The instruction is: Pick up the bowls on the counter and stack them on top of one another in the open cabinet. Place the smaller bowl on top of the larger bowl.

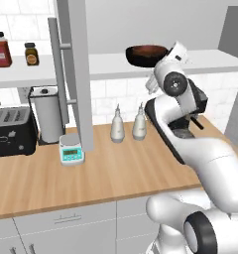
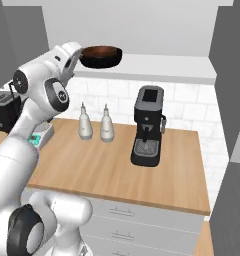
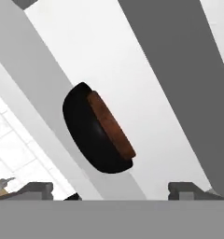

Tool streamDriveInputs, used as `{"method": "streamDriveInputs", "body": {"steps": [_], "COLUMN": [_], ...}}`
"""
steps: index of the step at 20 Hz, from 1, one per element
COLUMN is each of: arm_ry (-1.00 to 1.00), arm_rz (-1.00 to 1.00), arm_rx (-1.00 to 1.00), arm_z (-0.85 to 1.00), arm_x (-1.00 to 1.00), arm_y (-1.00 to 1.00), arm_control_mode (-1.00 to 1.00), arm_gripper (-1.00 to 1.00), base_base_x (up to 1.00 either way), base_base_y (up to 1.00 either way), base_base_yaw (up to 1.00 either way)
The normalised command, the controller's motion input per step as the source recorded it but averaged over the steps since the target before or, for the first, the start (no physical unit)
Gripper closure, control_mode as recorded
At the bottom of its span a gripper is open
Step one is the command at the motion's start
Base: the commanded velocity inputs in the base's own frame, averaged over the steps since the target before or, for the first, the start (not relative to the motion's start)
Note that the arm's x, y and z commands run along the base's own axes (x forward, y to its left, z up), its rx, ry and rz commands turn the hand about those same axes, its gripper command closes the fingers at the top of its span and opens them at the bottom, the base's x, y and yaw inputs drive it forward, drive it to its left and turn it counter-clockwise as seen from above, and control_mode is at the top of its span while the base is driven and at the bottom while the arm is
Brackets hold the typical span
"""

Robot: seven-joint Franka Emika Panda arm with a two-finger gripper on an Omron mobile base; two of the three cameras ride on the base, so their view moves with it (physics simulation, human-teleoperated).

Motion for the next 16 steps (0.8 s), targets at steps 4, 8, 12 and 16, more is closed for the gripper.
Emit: {"method": "streamDriveInputs", "body": {"steps": [4, 8, 12, 16], "arm_ry": [-0.17, -0.11, -0.15, -0.08], "arm_rz": [0.00, 0.00, -0.13, -0.08], "arm_rx": [-0.01, 0.02, 0.25, 0.04], "arm_z": [-1.00, -1.00, -0.29, 0.00], "arm_x": [-1.00, -1.00, -1.00, -0.29], "arm_y": [-0.90, -1.00, -1.00, -0.17], "arm_control_mode": [-1.00, -1.00, -1.00, -1.00], "arm_gripper": [-1.00, -1.00, -1.00, -1.00], "base_base_x": [0.00, 0.00, 0.00, 0.00], "base_base_y": [0.00, 0.00, 0.00, 0.00], "base_base_yaw": [0.00, 0.00, 0.00, 0.00]}}
